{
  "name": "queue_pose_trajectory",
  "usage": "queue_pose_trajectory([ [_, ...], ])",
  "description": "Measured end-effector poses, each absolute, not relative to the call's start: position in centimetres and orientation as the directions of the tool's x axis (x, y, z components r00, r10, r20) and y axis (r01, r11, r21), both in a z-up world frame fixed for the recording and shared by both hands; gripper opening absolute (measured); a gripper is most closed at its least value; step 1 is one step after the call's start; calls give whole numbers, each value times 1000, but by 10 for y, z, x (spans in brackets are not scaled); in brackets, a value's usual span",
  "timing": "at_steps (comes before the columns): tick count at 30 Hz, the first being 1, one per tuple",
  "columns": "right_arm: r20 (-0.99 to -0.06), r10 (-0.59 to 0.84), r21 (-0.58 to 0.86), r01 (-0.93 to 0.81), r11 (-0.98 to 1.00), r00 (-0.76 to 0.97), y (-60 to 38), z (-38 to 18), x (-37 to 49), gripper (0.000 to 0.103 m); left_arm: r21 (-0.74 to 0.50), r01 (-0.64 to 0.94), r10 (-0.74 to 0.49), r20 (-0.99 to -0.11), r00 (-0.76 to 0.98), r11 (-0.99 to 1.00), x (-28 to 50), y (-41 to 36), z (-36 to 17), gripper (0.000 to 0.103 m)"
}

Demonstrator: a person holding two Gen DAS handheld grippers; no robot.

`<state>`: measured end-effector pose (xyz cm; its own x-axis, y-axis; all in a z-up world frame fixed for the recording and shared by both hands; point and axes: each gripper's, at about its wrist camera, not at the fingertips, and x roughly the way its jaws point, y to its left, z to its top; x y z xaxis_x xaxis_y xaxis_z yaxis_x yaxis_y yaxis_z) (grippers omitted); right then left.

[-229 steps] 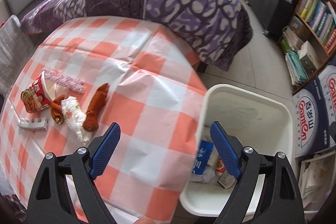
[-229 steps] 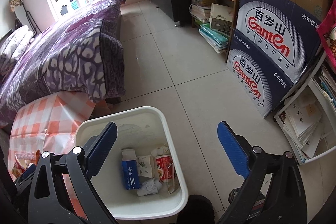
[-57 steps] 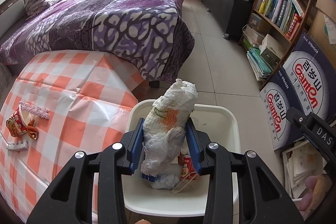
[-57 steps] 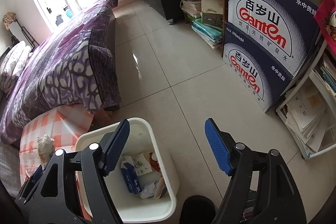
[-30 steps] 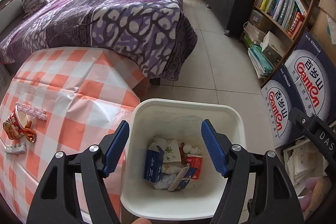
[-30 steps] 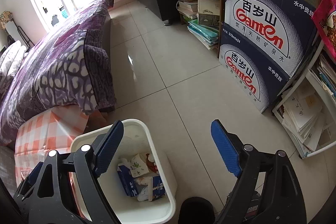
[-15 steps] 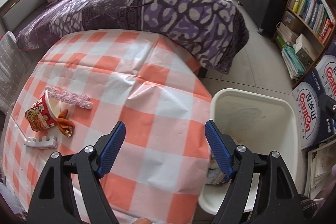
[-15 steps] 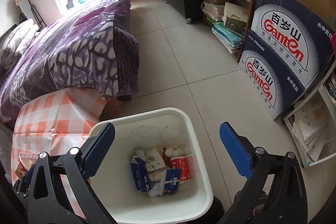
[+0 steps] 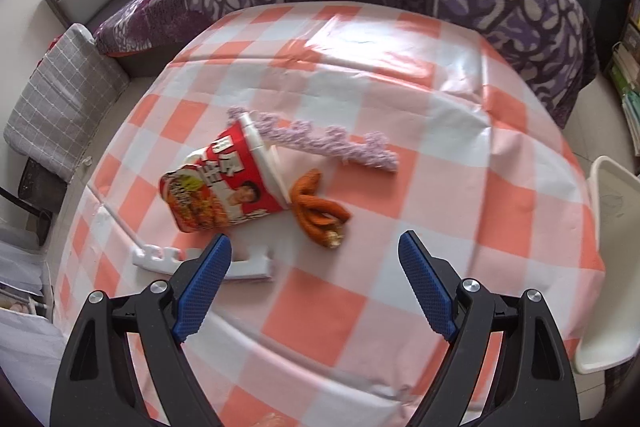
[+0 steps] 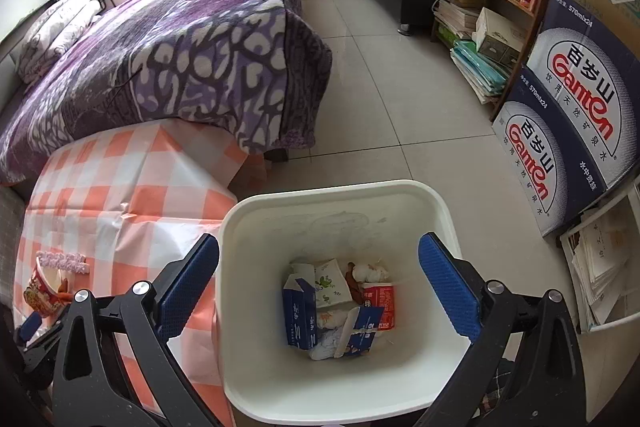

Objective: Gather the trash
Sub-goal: 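Grasp the red noodle cup with the left tool, then grasp the orange peel pieces with the right tool while the left tool holds the cup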

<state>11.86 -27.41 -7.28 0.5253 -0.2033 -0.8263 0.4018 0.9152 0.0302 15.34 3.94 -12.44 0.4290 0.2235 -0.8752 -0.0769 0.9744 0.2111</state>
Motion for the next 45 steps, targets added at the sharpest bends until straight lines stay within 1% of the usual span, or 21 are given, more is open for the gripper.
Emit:
queue_pose_trajectory([
  [3,-830,-200,13,375,927,521,-258,-77,125,96,221,-132,256,-875,411,966,157,73,-125,83],
  [6,-835,-194,-3,349,937,515,-242,-80,130,96,185,-174,243,-878,413,967,164,102,-122,83],
  [8,-836,-190,-12,328,944,514,-231,-82,133,96,185,-168,238,-884,401,968,173,115,-123,83],
  [12,-839,-174,-26,283,959,516,-212,-87,138,96,137,-147,183,-909,373,980,193,135,-132,84],
  [14,-842,-154,-17,260,966,517,-203,-88,140,96,82,-132,126,-922,366,988,202,143,-137,84],
  [16,-847,-122,-3,224,975,517,-192,-90,142,96,37,-87,65,-936,346,996,208,143,-143,84],
  [18,-852,-85,7,174,985,516,-178,-93,144,96,30,-41,43,-941,337,999,212,141,-149,84],
  [19,-856,-62,12,140,990,513,-169,-95,146,96,34,-29,42,-936,351,999,212,140,-149,80],
  [21,-859,-27,10,69,998,511,-151,-99,147,96,-11,-19,-3,-933,360,1000,213,143,-148,41],
  [22,-858,-15,2,32,999,513,-141,-101,147,96,-45,-25,-32,-932,362,999,213,146,-145,33],
  [24,-852,8,-21,-49,999,523,-120,-105,146,96,-66,-27,-50,-920,388,997,211,151,-135,12],
  [29,-842,79,-44,-214,976,533,-78,-110,139,96,-142,-30,-116,-895,430,989,201,166,-107,11],
  [34,-813,169,-50,-356,933,557,-40,-106,128,96,-193,-55,-143,-865,481,980,184,186,-73,11],
  [38,-800,215,-84,-459,884,560,-7,-103,123,96,-210,-77,-135,-825,548,975,169,203,-40,11],
  [41,-810,236,-93,-514,853,537,22,-107,128,94,-215,-90,-121,-796,593,972,158,212,-21,11],
  [44,-827,244,-18,-458,889,507,32,-114,145,86,-205,-109,-94,-778,622,973,151,220,-8,11],
  [45,-832,246,10,-430,903,497,32,-118,153,80,-208,-113,-93,-774,626,972,149,222,-6,11],
])
